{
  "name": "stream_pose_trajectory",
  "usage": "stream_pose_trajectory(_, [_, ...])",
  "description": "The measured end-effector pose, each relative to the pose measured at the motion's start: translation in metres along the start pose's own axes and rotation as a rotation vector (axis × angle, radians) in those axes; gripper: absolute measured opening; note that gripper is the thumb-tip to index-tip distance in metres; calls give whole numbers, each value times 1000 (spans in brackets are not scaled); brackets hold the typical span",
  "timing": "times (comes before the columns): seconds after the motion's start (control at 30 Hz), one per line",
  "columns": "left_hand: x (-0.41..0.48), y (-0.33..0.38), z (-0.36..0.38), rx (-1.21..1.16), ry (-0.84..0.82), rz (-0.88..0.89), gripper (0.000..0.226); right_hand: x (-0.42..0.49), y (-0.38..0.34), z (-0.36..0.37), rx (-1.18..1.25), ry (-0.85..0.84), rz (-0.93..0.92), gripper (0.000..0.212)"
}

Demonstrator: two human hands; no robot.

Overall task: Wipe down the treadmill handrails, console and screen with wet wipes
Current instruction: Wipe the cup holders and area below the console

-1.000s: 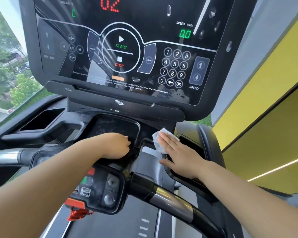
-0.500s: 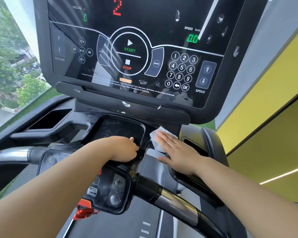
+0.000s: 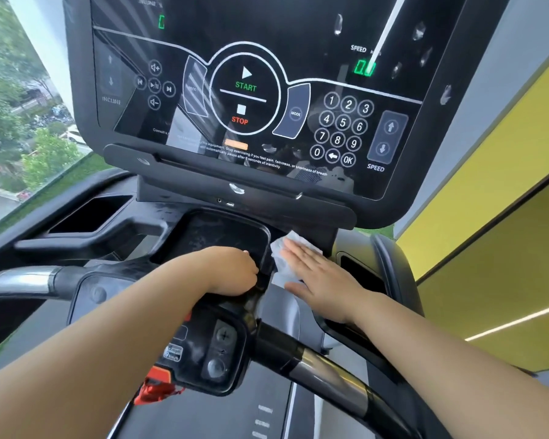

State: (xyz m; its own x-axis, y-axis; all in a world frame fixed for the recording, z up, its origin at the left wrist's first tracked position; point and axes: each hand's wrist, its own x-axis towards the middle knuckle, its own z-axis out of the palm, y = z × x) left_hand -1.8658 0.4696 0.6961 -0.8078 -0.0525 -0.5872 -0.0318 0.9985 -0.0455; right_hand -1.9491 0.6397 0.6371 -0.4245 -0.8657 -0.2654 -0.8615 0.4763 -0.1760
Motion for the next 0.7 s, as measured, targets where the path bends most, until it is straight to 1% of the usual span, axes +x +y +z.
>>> stream_pose_trajectory(0.03, [-3,1,-1,-37,-6,-3,43,0,2,-1,-17,-7,1,77])
stream_pose_trajectory(0.07, [-6,1,0,17,-35,24,44,3,2,-3,-31,-2,5,84])
stream_pose_trajectory(0.1, [-8,1,-2,3,-62,17,44,10,1,-4,-39,8,11,84])
stream_pose_trajectory(0.2, [-5,2,2,-36,-33,-9,43,33,-8,-4,-3,49,23,68])
stream_pose_trajectory(0.3, [-7,2,2,-162,3,-40,42,37,-11,0,42,105,25,64])
stream_pose_trajectory(0.37, [-8,4,2,-169,-3,-21,41,23,-4,5,69,131,19,61])
stream_pose_trajectory(0.4, [-6,2,3,-196,-6,-45,41,12,3,7,88,127,20,60])
stream_pose_trajectory(0.5, [-9,2,-1,-151,9,-43,40,-21,23,15,153,118,59,55])
stream_pose_trajectory(0.6, [-10,2,0,-252,-13,-77,44,-28,23,21,157,135,102,55])
stream_pose_trajectory(0.67, [-8,1,0,-287,10,-77,43,-17,16,20,121,134,103,64])
stream_pose_trajectory(0.7, [-7,0,0,-326,35,-82,42,-9,13,19,106,131,94,64])
